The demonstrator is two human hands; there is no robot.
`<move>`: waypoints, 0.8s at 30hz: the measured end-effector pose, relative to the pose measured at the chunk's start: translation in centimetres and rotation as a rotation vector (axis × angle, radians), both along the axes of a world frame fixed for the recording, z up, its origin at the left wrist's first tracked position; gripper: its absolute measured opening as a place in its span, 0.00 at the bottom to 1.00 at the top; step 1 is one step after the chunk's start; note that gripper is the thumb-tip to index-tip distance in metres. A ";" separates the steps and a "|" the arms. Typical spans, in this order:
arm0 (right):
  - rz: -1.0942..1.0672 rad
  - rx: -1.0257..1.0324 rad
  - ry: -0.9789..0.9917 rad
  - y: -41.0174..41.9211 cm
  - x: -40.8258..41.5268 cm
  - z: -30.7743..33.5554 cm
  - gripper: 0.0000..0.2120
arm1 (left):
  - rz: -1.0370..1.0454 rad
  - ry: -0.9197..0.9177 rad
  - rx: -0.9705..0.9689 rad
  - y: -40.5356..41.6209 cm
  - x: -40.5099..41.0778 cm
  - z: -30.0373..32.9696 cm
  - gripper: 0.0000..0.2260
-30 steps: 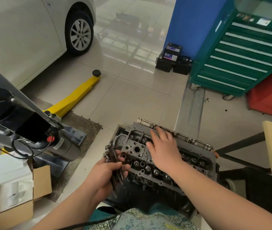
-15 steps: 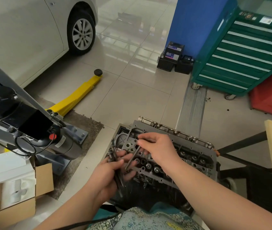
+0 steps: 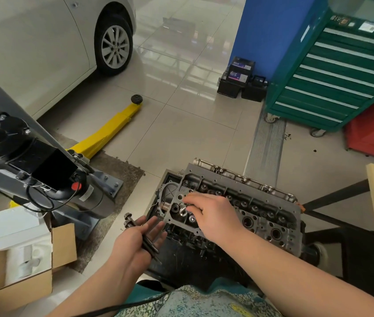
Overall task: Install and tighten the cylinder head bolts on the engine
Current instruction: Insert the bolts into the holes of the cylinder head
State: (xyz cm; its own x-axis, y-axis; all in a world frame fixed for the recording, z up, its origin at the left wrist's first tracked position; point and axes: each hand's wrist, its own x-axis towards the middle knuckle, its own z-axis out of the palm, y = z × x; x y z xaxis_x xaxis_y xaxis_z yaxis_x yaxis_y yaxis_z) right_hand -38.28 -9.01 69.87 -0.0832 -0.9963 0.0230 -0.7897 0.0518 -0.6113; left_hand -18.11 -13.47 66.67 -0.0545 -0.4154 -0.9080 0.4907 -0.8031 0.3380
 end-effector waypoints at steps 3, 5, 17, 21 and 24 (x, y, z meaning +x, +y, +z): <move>0.017 -0.052 0.008 0.0 0.2 -0.4 0.12 | 0.000 0.006 -0.007 -0.2 0.2 0.1 0.11; 0.035 -0.057 0.002 0.0 0.5 -0.9 0.12 | -0.004 0.012 -0.013 -0.2 0.2 0.2 0.11; 0.134 -0.170 0.047 -0.6 1.5 -2.1 0.12 | -0.028 0.035 -0.023 -0.1 0.4 0.5 0.11; 0.190 -0.030 0.100 -1.0 1.5 -2.0 0.15 | -0.044 0.057 -0.040 -0.2 0.2 0.5 0.12; 0.276 0.249 0.280 -1.8 1.5 -2.0 0.25 | -0.086 0.081 -0.059 0.0 -0.3 0.6 0.13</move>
